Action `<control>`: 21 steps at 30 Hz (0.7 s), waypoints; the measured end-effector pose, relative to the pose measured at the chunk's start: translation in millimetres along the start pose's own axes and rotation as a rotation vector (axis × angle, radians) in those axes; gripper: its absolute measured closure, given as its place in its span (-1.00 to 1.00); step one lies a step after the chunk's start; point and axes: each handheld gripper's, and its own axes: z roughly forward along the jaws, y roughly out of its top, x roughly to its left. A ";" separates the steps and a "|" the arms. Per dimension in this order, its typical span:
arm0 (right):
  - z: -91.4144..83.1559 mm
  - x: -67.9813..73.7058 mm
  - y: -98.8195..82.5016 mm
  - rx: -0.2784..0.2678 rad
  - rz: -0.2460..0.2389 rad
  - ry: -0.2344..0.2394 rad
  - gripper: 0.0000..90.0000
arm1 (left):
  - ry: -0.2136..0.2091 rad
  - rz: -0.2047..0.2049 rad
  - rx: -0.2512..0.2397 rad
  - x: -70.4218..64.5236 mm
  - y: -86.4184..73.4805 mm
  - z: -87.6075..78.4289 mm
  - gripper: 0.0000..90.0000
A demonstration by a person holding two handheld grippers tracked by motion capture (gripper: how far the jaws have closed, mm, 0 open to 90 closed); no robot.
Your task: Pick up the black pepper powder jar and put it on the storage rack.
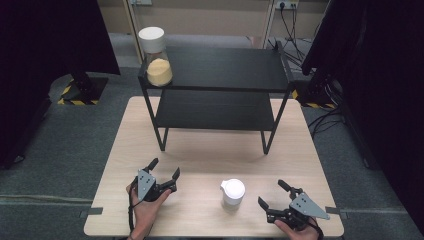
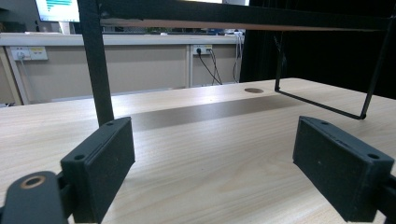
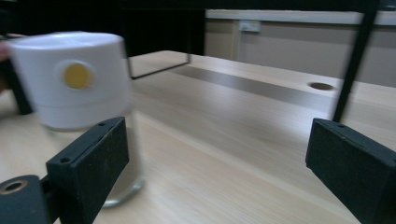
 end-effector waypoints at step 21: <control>46.1 11.9 15.4 0.037 -0.072 0.213 -0.73 | 0.001 0.002 -0.004 -0.4 -0.7 -0.4 -0.73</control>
